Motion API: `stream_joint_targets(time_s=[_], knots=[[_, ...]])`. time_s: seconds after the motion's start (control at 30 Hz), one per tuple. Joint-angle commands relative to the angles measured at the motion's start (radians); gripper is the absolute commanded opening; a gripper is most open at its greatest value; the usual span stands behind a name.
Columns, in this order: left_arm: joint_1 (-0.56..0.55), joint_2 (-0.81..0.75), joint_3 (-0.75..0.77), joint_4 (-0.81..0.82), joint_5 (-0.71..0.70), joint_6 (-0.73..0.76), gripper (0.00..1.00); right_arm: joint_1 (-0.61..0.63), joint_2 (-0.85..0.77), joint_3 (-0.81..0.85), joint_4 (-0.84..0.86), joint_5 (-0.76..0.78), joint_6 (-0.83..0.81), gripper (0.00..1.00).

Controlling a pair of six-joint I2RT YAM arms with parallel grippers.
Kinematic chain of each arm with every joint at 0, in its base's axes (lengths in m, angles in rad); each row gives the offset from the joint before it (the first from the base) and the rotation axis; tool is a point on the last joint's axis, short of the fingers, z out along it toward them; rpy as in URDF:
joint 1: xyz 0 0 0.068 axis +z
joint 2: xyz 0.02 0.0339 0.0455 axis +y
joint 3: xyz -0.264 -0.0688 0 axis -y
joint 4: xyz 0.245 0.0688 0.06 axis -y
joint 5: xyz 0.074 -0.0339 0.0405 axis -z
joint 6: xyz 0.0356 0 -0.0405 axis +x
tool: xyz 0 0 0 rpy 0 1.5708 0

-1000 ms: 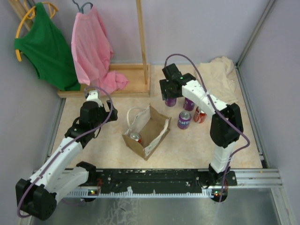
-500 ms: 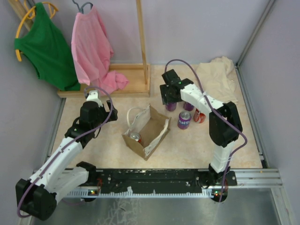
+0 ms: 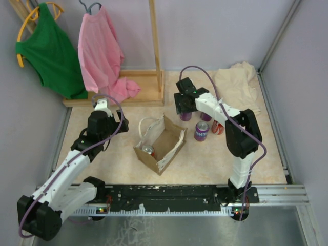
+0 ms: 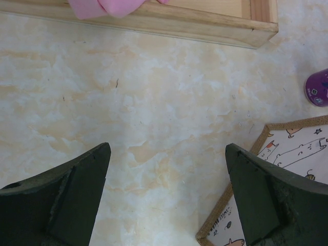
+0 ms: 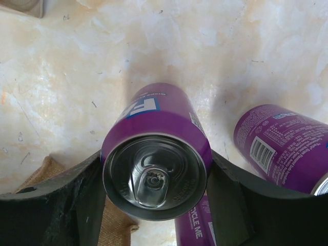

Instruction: Take the beverage out of the canvas bag

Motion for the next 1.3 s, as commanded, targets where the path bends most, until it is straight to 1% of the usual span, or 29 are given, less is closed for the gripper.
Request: stream_joint_targets(time_s=[0.0,0.13,0.23,0.37,0.5,0.63,0.73,0.83,0.93,1.03,1.13,1.27], knots=[[-0.002,-0.001,-0.005,0.015,-0.002,0.000,1.00,-0.009,-0.017,-0.002,0.037,0.032,0.005,0.55],[-0.003,-0.001,-0.005,0.016,0.001,0.000,1.00,-0.008,-0.012,0.001,0.034,0.032,0.000,0.73],[-0.003,0.002,-0.005,0.015,0.003,0.001,1.00,-0.009,-0.008,0.014,0.029,0.032,-0.006,0.84],[-0.003,0.002,-0.006,0.013,0.007,0.000,1.00,-0.009,-0.019,0.046,0.015,0.039,-0.013,0.86],[-0.002,0.000,-0.004,0.015,0.007,-0.001,1.00,-0.004,-0.064,0.099,-0.014,0.054,-0.016,0.86],[-0.003,0.003,-0.001,0.017,0.007,0.003,1.00,0.019,-0.153,0.138,-0.039,0.086,-0.021,0.86],[-0.002,0.007,-0.003,0.014,0.009,0.005,1.00,0.068,-0.224,0.156,-0.056,0.120,-0.026,0.84],[-0.003,0.005,-0.009,0.014,0.011,0.004,1.00,0.148,-0.322,0.165,-0.071,0.143,-0.044,0.83],[-0.002,0.003,-0.007,0.019,0.011,0.002,1.00,0.225,-0.377,0.184,-0.109,0.121,-0.050,0.80],[-0.003,0.004,-0.003,0.020,0.006,0.003,1.00,0.278,-0.412,0.198,-0.154,0.054,-0.045,0.75],[-0.002,0.009,-0.003,0.024,0.004,0.006,1.00,0.316,-0.441,0.158,-0.165,-0.009,-0.021,0.66],[-0.002,0.023,-0.003,0.026,0.010,-0.001,1.00,0.381,-0.429,0.025,-0.116,-0.040,0.022,0.62]])
